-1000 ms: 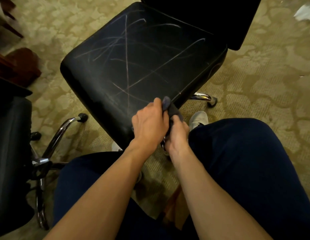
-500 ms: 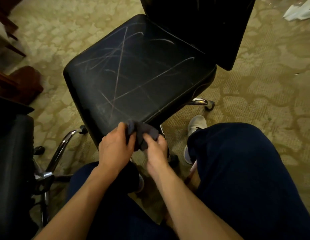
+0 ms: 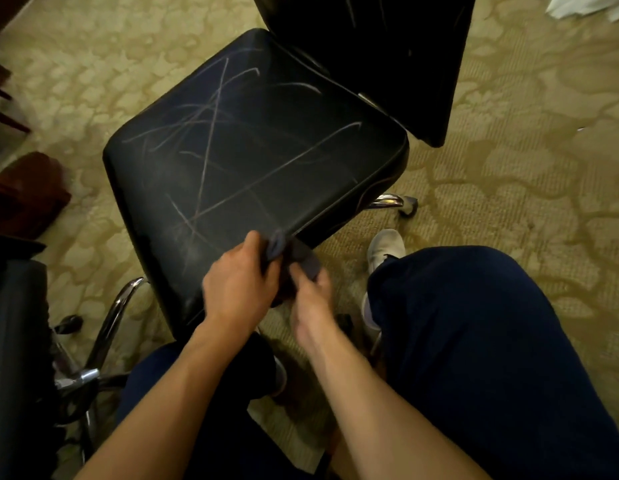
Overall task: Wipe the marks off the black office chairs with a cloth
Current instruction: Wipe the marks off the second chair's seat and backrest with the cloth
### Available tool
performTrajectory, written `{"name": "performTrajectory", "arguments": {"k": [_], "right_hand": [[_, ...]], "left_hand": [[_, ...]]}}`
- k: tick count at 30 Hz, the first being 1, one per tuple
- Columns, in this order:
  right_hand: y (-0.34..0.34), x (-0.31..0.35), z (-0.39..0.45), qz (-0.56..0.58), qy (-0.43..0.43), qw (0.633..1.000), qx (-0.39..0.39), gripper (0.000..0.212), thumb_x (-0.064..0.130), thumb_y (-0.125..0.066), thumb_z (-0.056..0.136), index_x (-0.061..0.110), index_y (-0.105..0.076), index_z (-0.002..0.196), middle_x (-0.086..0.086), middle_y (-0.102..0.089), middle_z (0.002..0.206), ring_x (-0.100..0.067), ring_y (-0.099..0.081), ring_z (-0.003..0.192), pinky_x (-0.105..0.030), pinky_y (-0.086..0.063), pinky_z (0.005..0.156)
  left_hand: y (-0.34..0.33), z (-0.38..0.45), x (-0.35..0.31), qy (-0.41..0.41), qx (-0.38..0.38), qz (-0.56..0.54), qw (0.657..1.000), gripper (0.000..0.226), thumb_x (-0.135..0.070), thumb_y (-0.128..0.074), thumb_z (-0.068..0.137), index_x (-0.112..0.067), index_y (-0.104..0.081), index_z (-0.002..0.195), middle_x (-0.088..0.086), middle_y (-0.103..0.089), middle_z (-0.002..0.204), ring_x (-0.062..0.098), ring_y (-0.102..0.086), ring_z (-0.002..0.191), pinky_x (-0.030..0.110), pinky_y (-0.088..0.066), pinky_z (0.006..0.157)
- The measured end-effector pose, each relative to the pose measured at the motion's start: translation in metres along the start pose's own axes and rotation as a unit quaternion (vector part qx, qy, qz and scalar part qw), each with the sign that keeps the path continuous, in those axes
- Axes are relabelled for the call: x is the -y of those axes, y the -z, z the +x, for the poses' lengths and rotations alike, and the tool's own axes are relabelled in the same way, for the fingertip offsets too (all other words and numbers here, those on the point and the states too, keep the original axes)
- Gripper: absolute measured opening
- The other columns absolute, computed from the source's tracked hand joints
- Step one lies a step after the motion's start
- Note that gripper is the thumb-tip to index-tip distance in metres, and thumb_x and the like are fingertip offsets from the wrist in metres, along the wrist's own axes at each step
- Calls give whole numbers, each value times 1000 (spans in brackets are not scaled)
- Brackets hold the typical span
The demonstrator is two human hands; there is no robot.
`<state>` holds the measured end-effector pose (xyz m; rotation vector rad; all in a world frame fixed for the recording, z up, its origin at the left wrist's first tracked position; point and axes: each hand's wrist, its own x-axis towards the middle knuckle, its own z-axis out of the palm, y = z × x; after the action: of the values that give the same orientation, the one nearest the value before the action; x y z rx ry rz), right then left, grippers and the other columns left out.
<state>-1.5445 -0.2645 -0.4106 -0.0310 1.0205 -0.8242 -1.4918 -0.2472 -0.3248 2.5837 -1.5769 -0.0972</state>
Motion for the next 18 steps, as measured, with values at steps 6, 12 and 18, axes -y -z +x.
{"name": "performTrajectory", "arguments": {"k": [6, 12, 18], "right_hand": [[-1, 5, -8, -84, 22, 996, 26, 21, -3, -61, 89, 12, -61, 104, -11, -71, 100, -20, -69, 89, -31, -57, 78], [3, 69, 15, -76, 100, 991, -44, 22, 1, -66, 87, 11, -56, 104, -14, -70, 101, -27, -69, 93, -36, -58, 79], [11, 86, 22, 27, 148, 983, -108, 26, 3, -57, 94, 14, -48, 117, -8, -65, 105, -21, -65, 96, -28, -56, 77]], "left_hand": [[4, -13, 18, 17, -7, -3, 1000, 23, -31, -62, 93, -19, -44, 89, 13, -67, 88, 42, -63, 81, 35, -31, 61], [-19, 37, -50, -34, -24, -22, 999, 17, -31, -53, 96, -16, -44, 95, 9, -66, 98, 36, -62, 86, 38, -38, 63], [-23, 54, -88, -103, 22, -8, 994, 19, -35, -52, 98, -17, -46, 99, 4, -61, 94, 29, -59, 84, 36, -36, 62]]}}
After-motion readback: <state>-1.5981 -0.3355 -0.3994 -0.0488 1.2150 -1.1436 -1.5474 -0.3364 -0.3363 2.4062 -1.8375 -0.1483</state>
